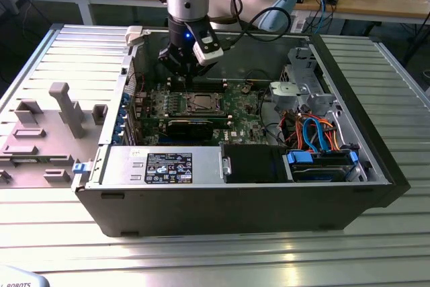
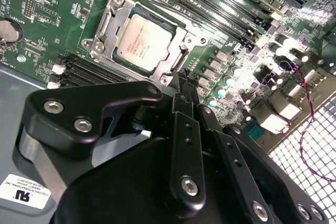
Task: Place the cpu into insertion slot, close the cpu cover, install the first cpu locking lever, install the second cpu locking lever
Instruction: 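Install the first cpu locking lever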
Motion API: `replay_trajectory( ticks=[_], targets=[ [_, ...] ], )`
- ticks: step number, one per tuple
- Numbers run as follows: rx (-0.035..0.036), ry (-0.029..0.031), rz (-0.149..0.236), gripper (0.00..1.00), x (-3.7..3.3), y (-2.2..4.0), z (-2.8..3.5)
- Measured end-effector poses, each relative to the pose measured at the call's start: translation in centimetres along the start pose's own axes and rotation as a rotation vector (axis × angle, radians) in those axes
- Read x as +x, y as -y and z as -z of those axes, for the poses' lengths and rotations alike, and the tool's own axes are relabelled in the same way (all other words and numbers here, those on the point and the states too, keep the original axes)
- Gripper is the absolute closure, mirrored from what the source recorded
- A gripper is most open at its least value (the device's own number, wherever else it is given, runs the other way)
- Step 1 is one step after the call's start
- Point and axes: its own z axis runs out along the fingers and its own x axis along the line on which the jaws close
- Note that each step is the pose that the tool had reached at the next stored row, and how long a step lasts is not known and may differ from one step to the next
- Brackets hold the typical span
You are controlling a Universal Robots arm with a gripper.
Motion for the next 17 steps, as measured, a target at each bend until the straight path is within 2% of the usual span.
replay_trajectory(
  ticks=[17],
  targets=[
    [-0.0001,0.0000,0.000,0.89,0.08,-0.65,0.01]
  ],
)
